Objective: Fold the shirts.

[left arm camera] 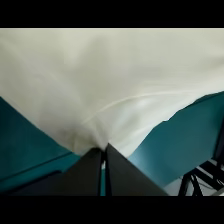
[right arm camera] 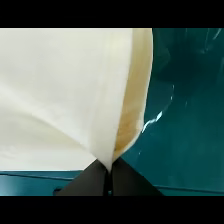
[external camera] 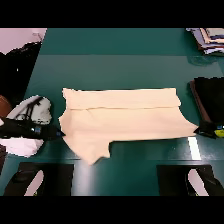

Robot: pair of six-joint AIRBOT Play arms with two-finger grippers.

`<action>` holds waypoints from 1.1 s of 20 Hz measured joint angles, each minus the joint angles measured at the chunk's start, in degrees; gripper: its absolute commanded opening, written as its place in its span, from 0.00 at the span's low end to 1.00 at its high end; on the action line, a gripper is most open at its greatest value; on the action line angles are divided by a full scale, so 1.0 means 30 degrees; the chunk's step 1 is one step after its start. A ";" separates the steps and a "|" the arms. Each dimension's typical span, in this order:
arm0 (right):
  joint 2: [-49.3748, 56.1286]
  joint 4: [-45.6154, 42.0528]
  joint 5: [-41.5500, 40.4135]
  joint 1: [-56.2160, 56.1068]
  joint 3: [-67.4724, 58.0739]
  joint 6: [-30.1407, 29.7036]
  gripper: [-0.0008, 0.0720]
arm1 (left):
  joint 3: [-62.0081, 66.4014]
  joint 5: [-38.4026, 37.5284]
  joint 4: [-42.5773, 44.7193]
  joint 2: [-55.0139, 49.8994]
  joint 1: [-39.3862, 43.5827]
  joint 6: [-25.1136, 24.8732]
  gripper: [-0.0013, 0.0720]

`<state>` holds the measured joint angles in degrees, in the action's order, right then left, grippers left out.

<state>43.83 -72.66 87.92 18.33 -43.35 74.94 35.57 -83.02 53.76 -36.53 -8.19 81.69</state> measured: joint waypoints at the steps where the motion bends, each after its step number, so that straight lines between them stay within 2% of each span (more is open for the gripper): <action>1: 0.0299 -0.0007 -0.0007 -0.0386 -0.0736 0.0124 0.03 | 0.0831 0.0619 0.0000 -0.0073 0.0007 0.0058 0.05; 5: 0.3169 -0.0066 -0.0714 -0.2302 -0.3745 0.0525 0.03 | 0.3315 0.2637 -0.0015 -0.2302 0.0007 -0.0182 0.05; 9: 0.7264 -0.0117 -0.1566 -0.3971 -0.6827 0.0976 0.03 | 0.5013 0.4983 -0.0437 -0.6790 0.0007 -0.1049 0.06; 14: 1.1759 -0.0146 -0.2098 -0.5144 -1.0462 0.1508 0.04 | 0.7308 0.7257 -0.2419 -1.2444 0.0007 -0.2652 0.06; 15: 1.2553 -0.0073 -0.2113 -0.5202 -1.1162 0.1647 0.14 | 0.7825 0.7548 -0.2688 -1.3333 0.0007 -0.2841 0.06; 16: 1.3245 0.0117 -0.2193 -0.5238 -1.1803 0.1770 0.36 | 0.8276 0.7730 -0.2878 -1.3974 0.0007 -0.2958 0.16; 17: 1.3945 0.0554 -0.2251 -0.5158 -1.2451 0.1792 0.44 | 0.8728 0.7956 -0.3031 -1.4513 0.0007 -0.3067 0.41; 18: 1.4579 0.1086 -0.2251 -0.5005 -1.3012 0.1843 0.49 | 0.9114 0.8145 -0.3133 -1.4870 0.0000 -0.3140 0.54; 21: 1.6101 0.3191 -0.2259 -0.4233 -1.4258 0.1676 0.49 | 1.0331 0.8276 -0.3308 -1.5482 0.0000 -0.3279 0.53; 22: 1.6400 0.3781 -0.2164 -0.3891 -1.4396 0.1384 0.55 | 1.0819 0.8094 -0.3315 -1.5584 -0.0007 -0.3286 0.53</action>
<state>93.03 -61.32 81.43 6.66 -86.54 79.09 68.03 -58.74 43.81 -83.29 -8.21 71.83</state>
